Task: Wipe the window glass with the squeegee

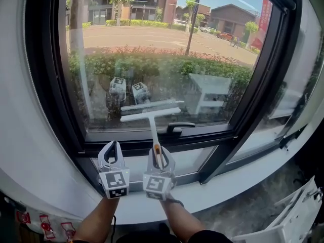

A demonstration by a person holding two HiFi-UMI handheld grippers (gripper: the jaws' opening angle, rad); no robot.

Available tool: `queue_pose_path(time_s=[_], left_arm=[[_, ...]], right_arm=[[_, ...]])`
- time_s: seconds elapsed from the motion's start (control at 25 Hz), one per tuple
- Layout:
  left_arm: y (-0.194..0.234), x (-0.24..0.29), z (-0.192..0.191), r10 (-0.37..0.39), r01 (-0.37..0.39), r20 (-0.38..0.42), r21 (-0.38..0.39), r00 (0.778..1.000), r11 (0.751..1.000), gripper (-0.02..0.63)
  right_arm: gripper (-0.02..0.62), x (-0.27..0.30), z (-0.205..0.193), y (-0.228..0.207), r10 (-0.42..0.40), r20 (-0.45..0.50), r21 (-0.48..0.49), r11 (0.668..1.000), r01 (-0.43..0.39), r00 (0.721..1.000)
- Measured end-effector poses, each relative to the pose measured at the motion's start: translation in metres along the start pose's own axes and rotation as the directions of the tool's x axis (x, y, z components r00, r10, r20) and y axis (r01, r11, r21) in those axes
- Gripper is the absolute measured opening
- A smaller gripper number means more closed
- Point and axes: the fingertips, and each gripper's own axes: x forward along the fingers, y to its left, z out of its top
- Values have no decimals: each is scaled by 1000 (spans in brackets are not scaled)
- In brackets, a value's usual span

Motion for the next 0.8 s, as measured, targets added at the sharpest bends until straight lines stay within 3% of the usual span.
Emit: queue_pose_path(time_s=[0.48,0.68,0.8], left_arm=[[-8,6,-9,-17,17,-17,-10,1000,1000,3],[-7,9,5,-13,13,12,-14,1000,1000,3],[-8,12,16,-12,13,36,-18,999,1000,3]], right_arm=[[117,-5,-21,0,9,-54,-11,1000,-9,999],[118,-15,2,-7,-1,-30,-76,997,-1,1000],[118,-18,20,-16,-4,17,-60,998,5,1000]])
